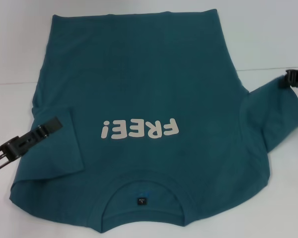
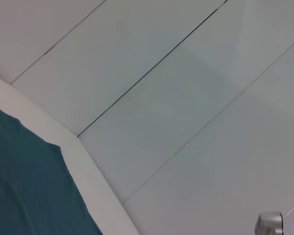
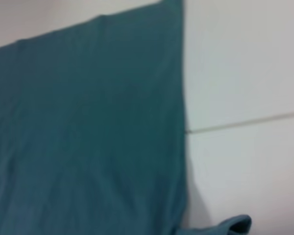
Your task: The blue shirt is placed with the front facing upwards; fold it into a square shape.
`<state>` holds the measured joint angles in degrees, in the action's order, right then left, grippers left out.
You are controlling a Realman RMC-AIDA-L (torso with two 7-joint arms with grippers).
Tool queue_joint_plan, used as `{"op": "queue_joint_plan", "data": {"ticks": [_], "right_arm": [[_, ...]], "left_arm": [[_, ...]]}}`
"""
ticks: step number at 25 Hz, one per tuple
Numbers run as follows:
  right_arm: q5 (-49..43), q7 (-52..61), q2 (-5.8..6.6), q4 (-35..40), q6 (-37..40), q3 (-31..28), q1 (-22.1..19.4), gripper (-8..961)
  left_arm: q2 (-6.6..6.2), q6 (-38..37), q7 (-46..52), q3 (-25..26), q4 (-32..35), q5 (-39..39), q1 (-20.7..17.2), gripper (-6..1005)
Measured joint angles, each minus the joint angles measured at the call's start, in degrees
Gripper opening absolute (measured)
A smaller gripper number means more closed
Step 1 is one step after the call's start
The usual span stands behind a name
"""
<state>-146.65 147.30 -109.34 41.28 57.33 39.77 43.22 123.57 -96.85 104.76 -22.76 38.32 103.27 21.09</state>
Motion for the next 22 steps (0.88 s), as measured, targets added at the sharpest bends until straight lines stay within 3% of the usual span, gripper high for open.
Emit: {"op": "queue_joint_plan", "data": {"ticks": [8,22], "right_arm": [[-3.1,1.4,0.02,-0.3,0.1,0.3,4.1,68],[-5.6,1.5,-2.54,-0.5,4.9,2.0,3.9,89]], "left_arm": [[0.08,0.1,-0.1,0.0,0.0,0.0,-0.4,798],[0.09,0.4,-0.6,0.1,-0.7,0.0,-0.5,798]]}}
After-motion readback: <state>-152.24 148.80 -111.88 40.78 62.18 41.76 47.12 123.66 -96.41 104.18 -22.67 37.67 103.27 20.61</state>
